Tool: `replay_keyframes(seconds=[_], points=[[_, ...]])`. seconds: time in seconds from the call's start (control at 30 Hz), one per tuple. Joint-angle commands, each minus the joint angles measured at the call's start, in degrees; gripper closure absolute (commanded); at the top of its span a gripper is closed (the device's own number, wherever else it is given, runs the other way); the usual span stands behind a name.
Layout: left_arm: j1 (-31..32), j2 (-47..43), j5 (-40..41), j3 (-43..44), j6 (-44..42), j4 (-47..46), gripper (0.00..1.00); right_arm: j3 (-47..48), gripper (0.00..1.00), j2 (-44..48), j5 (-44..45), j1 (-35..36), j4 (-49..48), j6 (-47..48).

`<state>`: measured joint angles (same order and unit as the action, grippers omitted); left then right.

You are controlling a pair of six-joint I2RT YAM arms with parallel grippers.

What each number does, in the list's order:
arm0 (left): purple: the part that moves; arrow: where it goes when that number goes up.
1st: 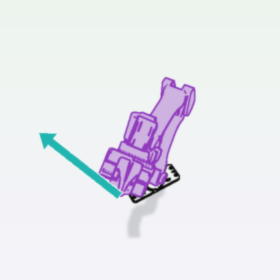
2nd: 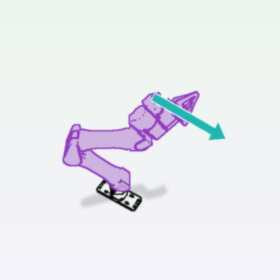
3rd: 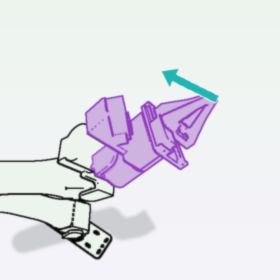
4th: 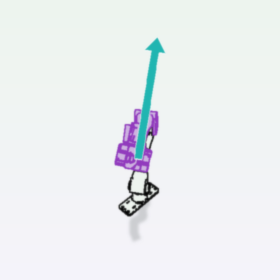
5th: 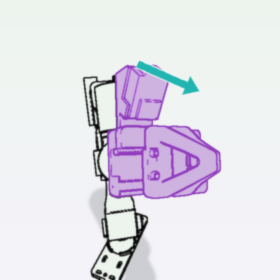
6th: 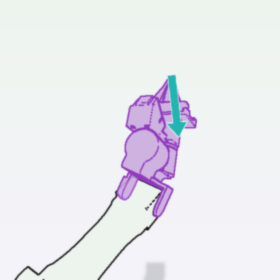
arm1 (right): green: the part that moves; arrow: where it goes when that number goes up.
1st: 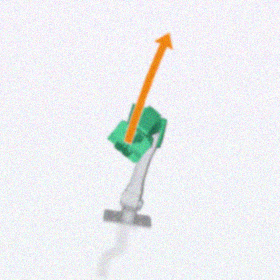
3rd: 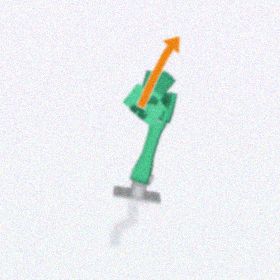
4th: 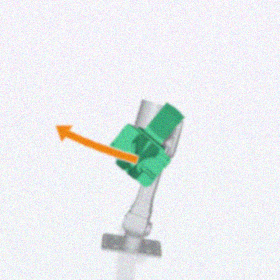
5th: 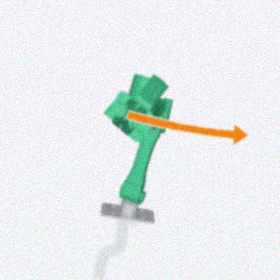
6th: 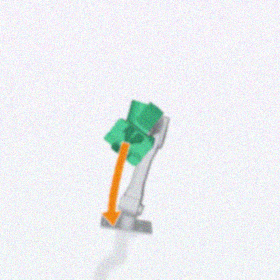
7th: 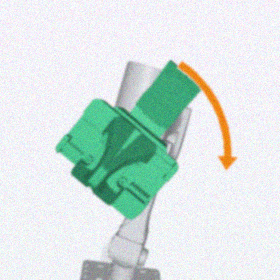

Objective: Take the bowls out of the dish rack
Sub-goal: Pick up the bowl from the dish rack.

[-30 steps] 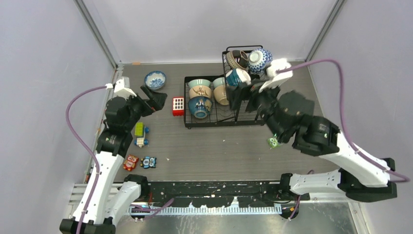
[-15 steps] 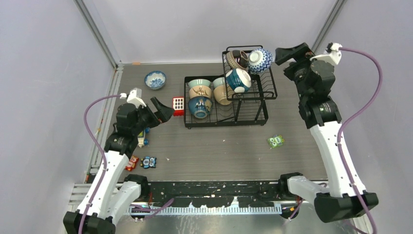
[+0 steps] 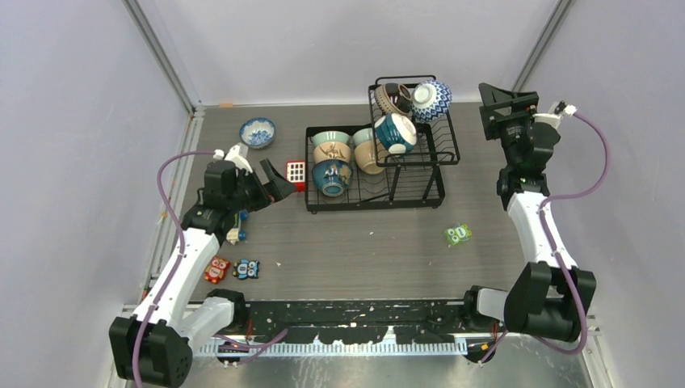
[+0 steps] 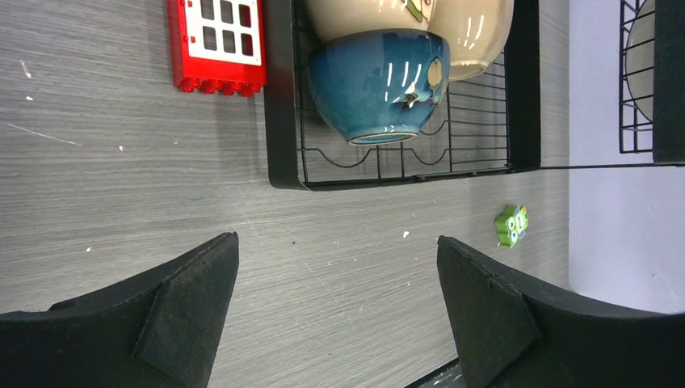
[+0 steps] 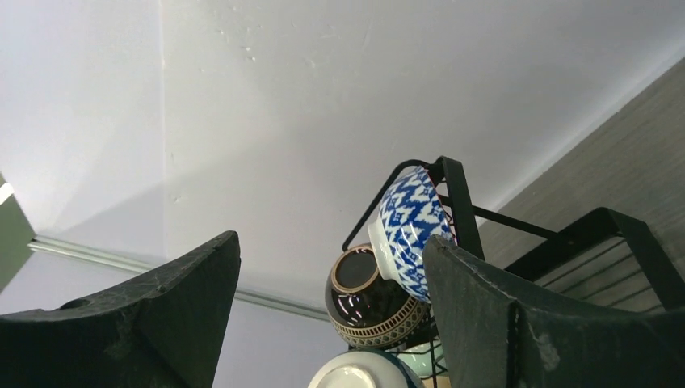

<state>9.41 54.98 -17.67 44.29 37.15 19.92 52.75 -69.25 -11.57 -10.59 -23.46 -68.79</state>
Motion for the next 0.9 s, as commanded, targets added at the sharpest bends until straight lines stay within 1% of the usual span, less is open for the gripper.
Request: replay_keyframes(seconds=[0.0, 0.07, 0.23, 0.33, 0.47, 0.67, 0.87], points=[[0.00, -1.17, -1.28, 1.59, 0.30, -1.36, 0.07, 0.15, 0.13, -3.99, -6.56, -2.11, -17.21, -5.35], [0.06, -2.43, -0.65, 0.39, 0.57, -1.72, 0.06, 1.67, 0.13, -7.40, -9.40, -2.39, -19.10, -6.19], [0.04, -2.42, -2.25, -1.00, 1.72, -2.06, 0.06, 0.43, 0.15, -11.11, -10.36, -2.44, -22.76, -6.84], [0.04, -2.19, -3.15, -1.42, 2.32, -2.28, 0.07, 0.60, 0.15, -14.08, -12.25, -2.45, -27.19, -8.13], [-0.46, -2.43, -4.19, -2.59, 3.50, -3.74, 0.06, -0.28, 0.15, -16.48, -12.40, -2.43, -32.35, -10.40], [-1.12, -2.10, -5.19, -3.51, 4.48, -4.57, 0.06, 1.18, 0.16, -19.69, -14.34, -2.50, -34.42, -11.26], [-1.15, -0.53, -5.27, -3.86, 5.11, -4.91, 0.07, 1.49, 0.17, -23.26, -16.57, -2.51, -39.61, -14.05]])
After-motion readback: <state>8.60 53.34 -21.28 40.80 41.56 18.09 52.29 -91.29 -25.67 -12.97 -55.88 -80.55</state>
